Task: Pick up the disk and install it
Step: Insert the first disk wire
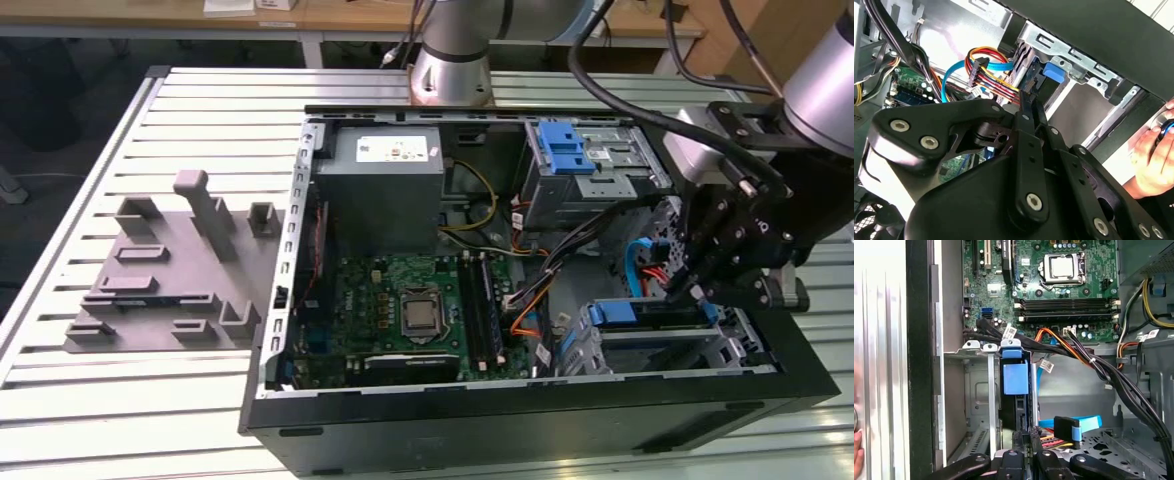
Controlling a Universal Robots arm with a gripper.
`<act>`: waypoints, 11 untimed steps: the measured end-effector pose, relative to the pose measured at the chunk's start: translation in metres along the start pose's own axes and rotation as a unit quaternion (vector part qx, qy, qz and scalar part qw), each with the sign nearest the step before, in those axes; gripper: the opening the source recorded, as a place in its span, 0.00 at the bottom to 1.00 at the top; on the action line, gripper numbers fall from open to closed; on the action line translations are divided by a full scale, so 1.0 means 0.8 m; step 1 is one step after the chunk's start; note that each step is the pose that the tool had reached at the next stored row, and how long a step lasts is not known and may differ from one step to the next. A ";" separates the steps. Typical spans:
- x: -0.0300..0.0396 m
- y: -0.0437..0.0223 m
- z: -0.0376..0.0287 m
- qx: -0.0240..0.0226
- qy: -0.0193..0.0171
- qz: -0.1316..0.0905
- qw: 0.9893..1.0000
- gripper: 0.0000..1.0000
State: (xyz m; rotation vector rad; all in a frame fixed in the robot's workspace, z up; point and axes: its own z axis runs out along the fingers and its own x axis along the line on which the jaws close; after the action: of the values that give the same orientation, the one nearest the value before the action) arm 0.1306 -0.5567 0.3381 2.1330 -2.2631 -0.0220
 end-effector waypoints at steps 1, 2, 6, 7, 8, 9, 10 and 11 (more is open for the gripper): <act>0.0000 -0.0006 0.0003 0.000 0.000 0.001 1.000 0.16; 0.0000 -0.0014 0.0004 -0.001 -0.001 0.001 1.000 0.16; -0.0002 -0.0031 0.0008 -0.001 -0.001 0.001 1.000 0.16; -0.0002 -0.0031 0.0011 -0.002 -0.001 0.001 1.000 0.16; -0.0002 -0.0031 0.0015 -0.002 -0.001 0.001 1.000 0.16; -0.0002 -0.0032 0.0019 -0.002 -0.001 0.001 1.000 0.16; -0.0002 -0.0033 0.0022 -0.002 -0.001 0.001 1.000 0.16; -0.0002 -0.0037 0.0024 -0.003 -0.001 0.001 1.000 0.16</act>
State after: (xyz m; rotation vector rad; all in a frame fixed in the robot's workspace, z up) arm 0.1335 -0.5567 0.3361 2.1279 -2.2642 -0.0298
